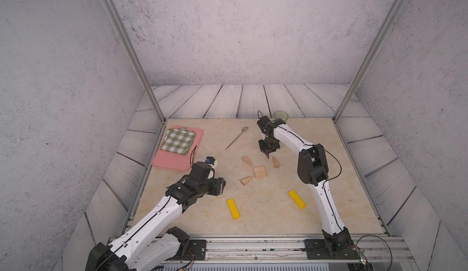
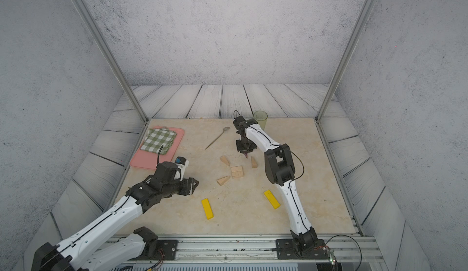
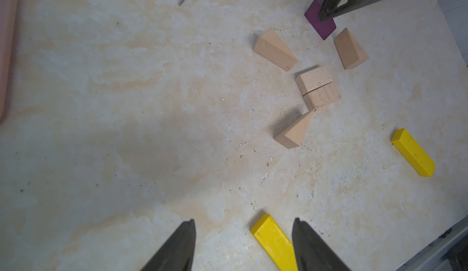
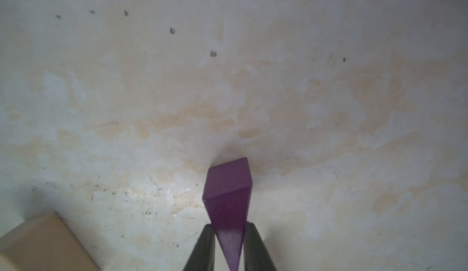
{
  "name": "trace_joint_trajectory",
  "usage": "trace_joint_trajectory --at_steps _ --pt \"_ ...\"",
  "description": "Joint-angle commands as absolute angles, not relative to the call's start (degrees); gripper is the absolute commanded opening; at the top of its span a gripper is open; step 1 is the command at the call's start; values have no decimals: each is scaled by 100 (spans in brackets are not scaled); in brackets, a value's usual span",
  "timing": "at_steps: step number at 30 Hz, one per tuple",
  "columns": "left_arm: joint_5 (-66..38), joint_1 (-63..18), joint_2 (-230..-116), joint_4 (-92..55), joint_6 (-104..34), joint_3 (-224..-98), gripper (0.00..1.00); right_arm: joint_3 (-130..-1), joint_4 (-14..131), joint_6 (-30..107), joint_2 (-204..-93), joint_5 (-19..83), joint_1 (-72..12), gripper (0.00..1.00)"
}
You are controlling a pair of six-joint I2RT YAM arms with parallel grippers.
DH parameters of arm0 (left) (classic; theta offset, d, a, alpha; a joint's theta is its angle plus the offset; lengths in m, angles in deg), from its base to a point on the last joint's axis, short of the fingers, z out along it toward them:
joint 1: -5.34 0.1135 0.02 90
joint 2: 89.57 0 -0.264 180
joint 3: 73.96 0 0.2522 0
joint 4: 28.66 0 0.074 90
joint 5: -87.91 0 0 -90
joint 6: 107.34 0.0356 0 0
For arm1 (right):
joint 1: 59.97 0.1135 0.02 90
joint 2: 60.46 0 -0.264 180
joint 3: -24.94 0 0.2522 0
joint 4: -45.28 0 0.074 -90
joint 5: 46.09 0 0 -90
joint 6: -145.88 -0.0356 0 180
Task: Assemble a small pinwheel with building blocks
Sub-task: Assemble the building block at the center of the board.
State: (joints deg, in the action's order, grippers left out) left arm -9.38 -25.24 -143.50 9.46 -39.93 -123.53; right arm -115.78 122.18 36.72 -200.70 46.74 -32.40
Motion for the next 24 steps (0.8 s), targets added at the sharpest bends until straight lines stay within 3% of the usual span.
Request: trace_joint_trajectory --at_steps 1,11,16,24 --pt "-962 -2489 -14281 973 -4037 -12288 67 -11282 12220 3369 -20152 4525 -3238 17" --pt "-1017 -2489 -14264 890 -4037 -12209 67 -9999 11613 2562 -19221 4329 -3116 13" --pt "-1042 -2489 -14260 879 -4046 -12200 67 -9984 11597 2399 -19188 4315 -3021 15" --pt "-1053 -2489 -14267 862 -4048 -12187 67 -10041 11538 2285 -19240 4306 -2938 28"
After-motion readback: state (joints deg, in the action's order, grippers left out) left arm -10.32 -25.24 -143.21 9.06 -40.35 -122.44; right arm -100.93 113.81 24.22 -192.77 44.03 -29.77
